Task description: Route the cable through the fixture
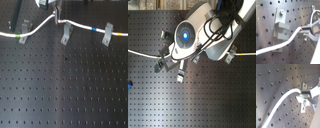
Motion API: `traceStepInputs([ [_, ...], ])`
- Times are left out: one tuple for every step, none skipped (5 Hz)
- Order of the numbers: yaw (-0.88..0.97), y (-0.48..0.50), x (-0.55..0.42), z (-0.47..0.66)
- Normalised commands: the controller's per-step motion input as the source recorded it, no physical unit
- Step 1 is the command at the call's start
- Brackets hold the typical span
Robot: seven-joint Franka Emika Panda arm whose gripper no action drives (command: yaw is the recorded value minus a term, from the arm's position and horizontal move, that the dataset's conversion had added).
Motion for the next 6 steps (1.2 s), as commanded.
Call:
traceStepInputs([
  [0.0,-0.006,-0.011,0.0],
  [-0.05,-0.41,0.087,-0.13],
  [0.0,-0.608,-0.053,-0.58],
  [0.0,-0.451,-0.016,-0.67],
  [0.1,-0.135,-0.228,-0.5],
  [0.42,0.223,0.081,-0.23],
])
